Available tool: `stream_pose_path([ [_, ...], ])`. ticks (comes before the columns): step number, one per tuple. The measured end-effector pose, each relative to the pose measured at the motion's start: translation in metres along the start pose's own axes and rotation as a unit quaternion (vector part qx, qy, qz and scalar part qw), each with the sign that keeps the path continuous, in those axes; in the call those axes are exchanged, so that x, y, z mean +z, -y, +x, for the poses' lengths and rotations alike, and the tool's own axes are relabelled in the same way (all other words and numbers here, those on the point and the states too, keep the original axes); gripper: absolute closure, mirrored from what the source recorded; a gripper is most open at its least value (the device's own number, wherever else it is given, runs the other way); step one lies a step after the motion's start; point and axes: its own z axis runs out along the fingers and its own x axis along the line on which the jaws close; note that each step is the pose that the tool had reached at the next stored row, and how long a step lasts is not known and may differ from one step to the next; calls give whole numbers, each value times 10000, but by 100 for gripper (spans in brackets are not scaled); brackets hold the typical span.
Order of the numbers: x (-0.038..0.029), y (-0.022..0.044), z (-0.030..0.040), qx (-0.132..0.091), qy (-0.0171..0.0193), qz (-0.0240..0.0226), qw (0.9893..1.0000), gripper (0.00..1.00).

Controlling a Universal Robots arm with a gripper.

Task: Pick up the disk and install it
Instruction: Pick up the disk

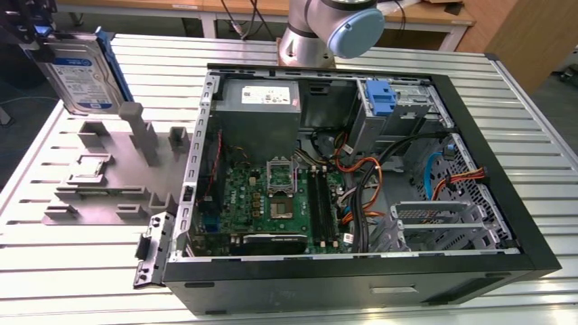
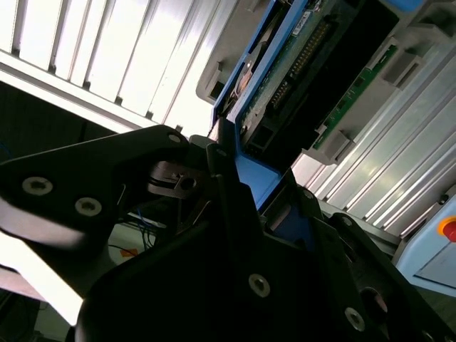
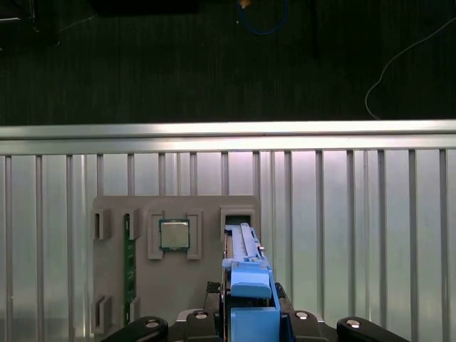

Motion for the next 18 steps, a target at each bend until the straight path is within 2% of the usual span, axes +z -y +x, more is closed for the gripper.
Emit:
stream_pose_path([
  [18, -50, 0, 0, 0, 0, 0, 10000, 63],
])
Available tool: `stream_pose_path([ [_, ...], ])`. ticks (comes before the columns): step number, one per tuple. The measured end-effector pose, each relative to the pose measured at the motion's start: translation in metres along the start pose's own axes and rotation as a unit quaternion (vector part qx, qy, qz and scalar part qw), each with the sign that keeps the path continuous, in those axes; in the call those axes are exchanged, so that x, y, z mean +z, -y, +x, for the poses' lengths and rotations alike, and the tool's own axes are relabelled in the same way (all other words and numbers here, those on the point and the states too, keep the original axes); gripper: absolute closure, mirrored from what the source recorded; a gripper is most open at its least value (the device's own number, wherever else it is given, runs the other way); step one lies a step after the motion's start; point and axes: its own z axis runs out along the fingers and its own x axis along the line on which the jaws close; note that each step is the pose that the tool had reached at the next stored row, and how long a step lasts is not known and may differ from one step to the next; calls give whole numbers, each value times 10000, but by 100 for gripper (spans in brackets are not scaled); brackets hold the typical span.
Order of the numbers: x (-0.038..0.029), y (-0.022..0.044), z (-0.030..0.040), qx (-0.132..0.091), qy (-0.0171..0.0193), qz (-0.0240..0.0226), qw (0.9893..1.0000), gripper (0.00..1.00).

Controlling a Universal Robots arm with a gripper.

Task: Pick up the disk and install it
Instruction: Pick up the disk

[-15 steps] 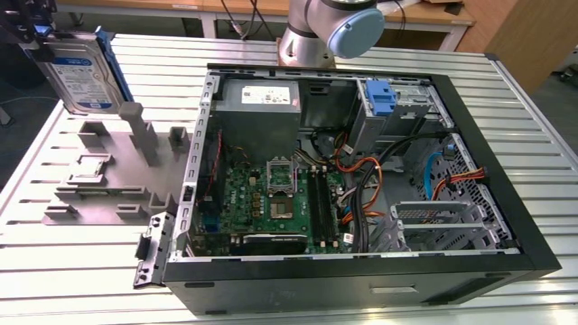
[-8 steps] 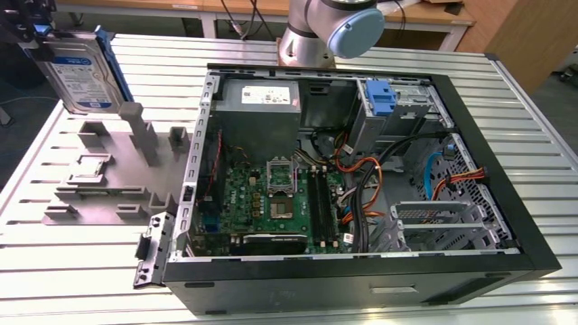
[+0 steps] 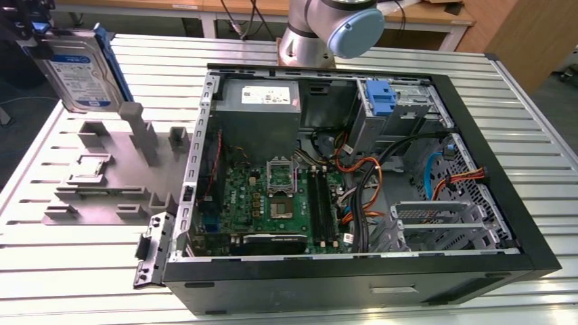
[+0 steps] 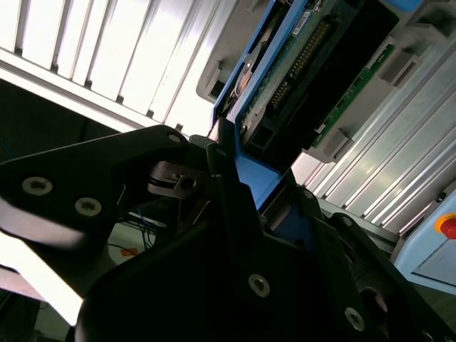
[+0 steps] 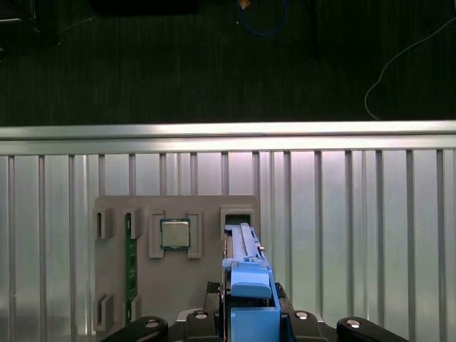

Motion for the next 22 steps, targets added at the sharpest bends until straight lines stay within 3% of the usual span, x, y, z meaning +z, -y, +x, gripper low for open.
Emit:
stream_pose_path([
  [22, -57, 1, 0, 0, 3, 0, 10000, 63],
])
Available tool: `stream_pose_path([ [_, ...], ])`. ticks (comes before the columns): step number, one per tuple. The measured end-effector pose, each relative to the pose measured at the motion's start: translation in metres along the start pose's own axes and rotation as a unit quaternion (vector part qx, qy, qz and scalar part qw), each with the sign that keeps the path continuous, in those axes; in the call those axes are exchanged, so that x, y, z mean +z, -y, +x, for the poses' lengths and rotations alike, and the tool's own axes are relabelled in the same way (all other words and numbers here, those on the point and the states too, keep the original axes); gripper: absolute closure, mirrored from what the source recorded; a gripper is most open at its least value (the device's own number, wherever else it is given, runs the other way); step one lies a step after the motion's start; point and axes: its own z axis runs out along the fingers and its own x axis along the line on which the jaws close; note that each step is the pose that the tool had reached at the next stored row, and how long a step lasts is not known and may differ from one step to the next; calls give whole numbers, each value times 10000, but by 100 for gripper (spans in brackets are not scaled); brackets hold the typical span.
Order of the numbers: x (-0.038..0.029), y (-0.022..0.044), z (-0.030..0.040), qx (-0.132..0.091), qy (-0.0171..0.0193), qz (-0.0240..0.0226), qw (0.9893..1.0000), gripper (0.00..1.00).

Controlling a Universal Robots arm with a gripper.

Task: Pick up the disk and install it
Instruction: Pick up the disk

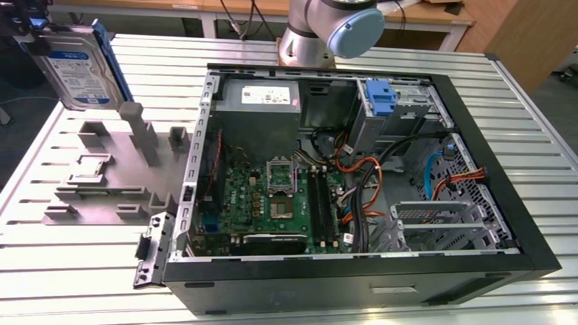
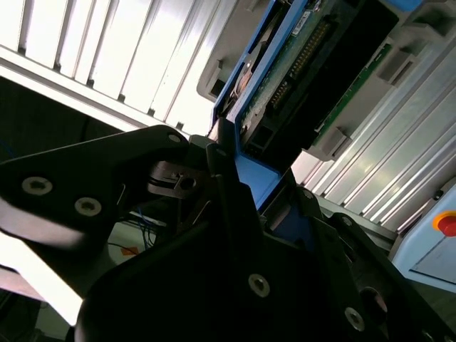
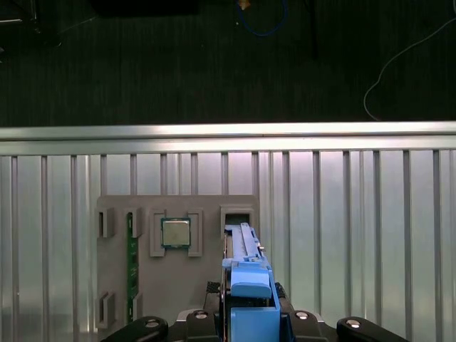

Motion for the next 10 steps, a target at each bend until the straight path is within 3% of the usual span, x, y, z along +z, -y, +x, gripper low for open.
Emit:
stream_pose_path([
  [10, -40, 0, 0, 0, 0, -1, 10000, 63],
])
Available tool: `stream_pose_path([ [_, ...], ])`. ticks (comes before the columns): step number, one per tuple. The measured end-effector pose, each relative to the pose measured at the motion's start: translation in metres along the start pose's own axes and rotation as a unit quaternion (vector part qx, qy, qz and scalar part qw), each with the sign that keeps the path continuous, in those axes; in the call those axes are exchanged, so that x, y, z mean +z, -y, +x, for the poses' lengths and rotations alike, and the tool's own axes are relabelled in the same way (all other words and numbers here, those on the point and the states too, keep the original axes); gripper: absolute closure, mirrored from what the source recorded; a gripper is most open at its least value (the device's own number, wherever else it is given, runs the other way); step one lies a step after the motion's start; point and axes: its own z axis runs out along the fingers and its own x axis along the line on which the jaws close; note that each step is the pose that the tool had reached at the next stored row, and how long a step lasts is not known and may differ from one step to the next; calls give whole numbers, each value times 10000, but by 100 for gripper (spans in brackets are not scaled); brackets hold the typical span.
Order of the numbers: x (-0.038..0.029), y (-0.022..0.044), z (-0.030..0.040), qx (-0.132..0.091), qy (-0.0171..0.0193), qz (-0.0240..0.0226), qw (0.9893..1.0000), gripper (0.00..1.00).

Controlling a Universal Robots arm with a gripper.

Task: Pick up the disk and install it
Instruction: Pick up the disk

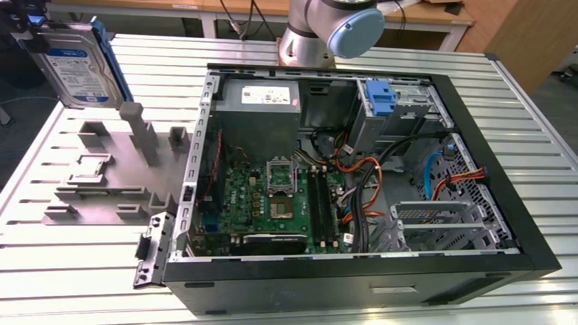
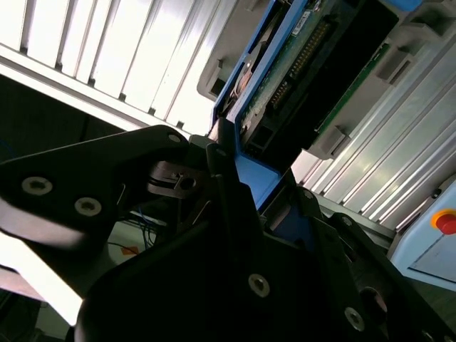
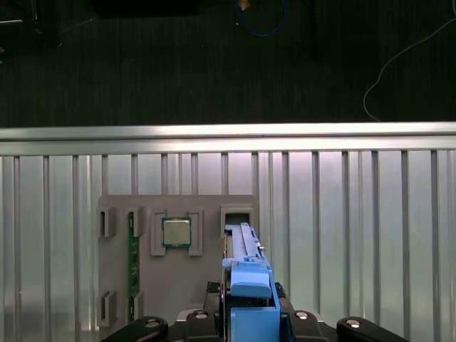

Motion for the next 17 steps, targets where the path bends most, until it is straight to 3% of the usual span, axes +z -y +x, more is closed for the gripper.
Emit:
stream_pose_path([
  [17, -33, 0, 0, 0, 0, 0, 10000, 63],
])
